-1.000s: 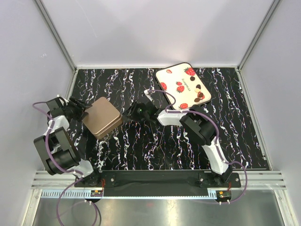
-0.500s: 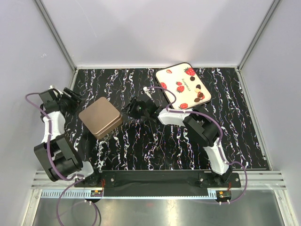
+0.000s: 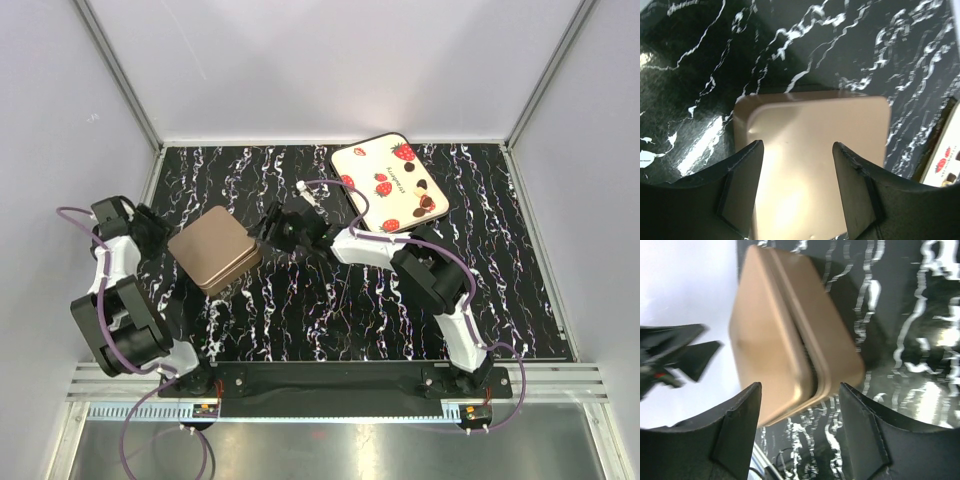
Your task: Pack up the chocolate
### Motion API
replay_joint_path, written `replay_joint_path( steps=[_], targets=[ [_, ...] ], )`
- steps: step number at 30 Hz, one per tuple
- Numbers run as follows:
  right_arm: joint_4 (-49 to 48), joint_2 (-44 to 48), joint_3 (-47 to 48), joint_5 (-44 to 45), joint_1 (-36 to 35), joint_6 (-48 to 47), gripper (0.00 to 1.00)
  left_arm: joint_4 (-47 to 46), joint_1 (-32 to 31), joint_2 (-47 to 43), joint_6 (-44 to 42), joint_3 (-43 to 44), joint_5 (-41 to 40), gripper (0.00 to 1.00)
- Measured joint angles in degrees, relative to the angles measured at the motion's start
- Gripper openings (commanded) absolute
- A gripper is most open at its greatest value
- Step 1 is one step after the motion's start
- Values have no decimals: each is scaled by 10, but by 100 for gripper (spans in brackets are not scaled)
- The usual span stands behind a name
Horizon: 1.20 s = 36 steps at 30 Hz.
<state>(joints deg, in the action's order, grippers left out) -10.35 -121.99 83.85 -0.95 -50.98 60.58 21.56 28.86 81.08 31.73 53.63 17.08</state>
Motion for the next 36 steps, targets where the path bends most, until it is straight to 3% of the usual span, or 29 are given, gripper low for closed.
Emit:
replay_joint_path(
  steps=[6,14,27,36],
  targets=[
    [9,0,33,0,-16,1,70,-22,-11,17,2,-27,-13,58],
    [69,-8,50,32,-19,14,60,-28,-49,26,2,-49,-29,55],
    [118,-13,76,50,-19,7,56,-23,-51,25,0,-49,-38,55],
    [146,-30,114,42,-19,-36,55,50,-52,8,-14,13,-73,59]
  ],
)
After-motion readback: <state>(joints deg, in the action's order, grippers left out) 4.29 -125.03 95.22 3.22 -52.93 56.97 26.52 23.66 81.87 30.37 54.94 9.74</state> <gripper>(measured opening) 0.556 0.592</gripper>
